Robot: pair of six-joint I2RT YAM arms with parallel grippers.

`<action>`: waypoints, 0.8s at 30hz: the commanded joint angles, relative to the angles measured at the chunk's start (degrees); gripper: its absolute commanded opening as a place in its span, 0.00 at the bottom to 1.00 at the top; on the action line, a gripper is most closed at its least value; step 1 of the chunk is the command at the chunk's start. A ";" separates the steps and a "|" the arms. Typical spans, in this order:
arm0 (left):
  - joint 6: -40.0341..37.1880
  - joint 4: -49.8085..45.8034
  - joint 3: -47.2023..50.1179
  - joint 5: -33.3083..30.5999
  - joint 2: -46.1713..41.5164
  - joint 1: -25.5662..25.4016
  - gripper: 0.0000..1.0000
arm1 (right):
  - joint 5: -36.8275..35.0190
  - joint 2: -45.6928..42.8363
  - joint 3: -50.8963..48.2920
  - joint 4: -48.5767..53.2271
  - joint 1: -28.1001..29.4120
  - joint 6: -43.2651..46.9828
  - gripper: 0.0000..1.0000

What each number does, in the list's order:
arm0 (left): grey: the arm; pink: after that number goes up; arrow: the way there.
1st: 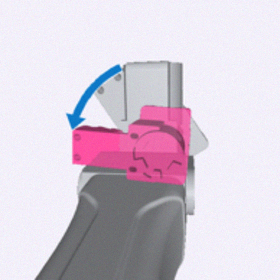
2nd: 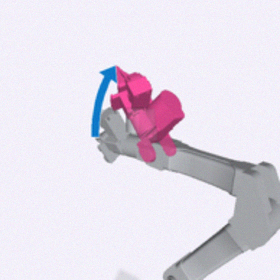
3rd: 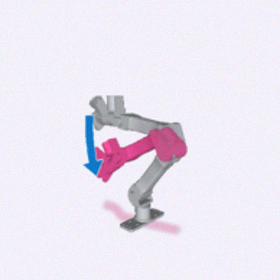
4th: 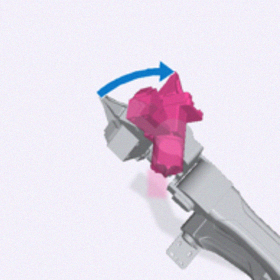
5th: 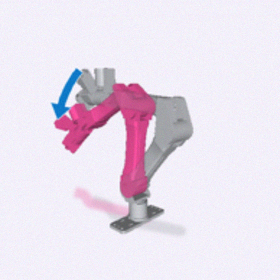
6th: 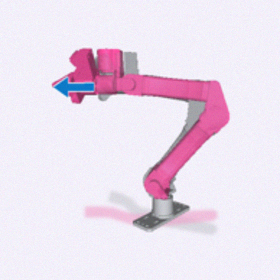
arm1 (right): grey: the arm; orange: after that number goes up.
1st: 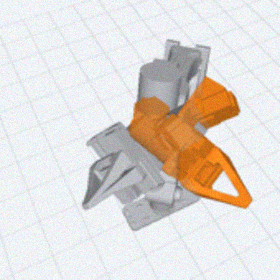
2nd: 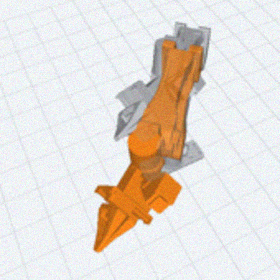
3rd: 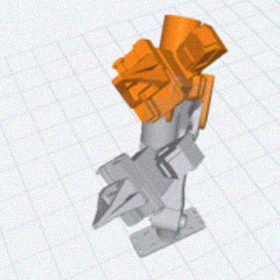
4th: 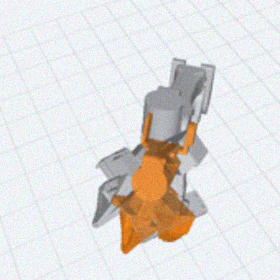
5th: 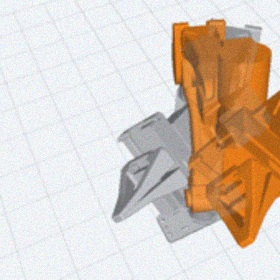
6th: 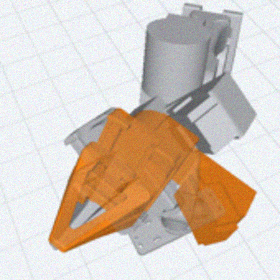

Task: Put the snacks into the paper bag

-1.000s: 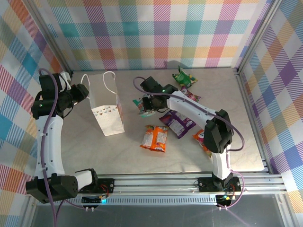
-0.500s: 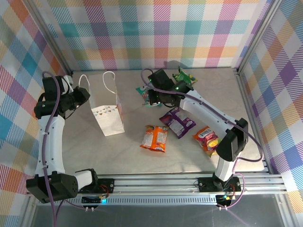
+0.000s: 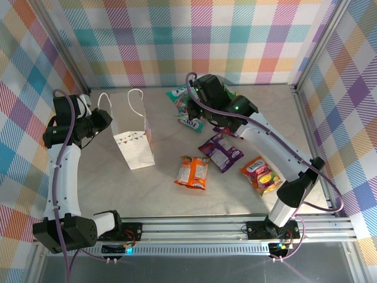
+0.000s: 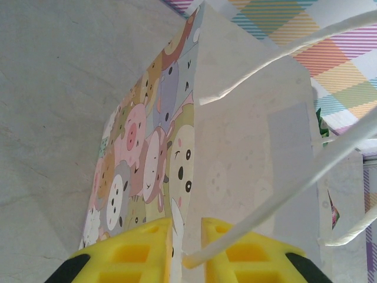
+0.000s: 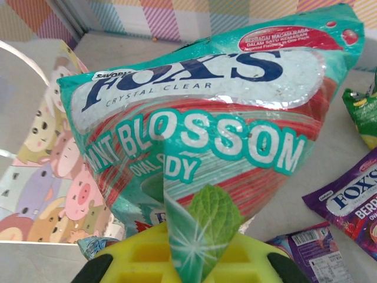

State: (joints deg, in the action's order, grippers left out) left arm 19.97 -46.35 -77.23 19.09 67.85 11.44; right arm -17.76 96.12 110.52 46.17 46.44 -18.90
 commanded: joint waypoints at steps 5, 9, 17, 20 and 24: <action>1.13 0.36 0.72 1.69 -0.86 0.77 0.20 | 2.45 -2.90 4.41 -4.45 2.12 0.70 0.10; 1.13 0.42 1.01 1.80 -0.96 0.77 0.20 | 4.49 -2.84 5.65 -6.42 3.02 0.19 0.10; 1.69 1.44 1.89 3.35 -1.02 0.77 0.19 | 10.44 -1.52 9.24 -10.76 5.29 -1.08 0.08; 2.80 1.16 1.53 4.36 -0.28 0.75 0.19 | 10.47 0.78 13.78 -9.41 6.96 -0.19 0.08; 4.27 1.86 2.00 5.23 -0.22 0.76 0.19 | 10.84 4.75 20.08 -7.51 8.56 1.14 0.08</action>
State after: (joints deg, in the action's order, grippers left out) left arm 22.44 -46.26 -75.57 22.20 67.72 11.44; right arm -8.29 98.83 126.69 41.15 54.00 -18.76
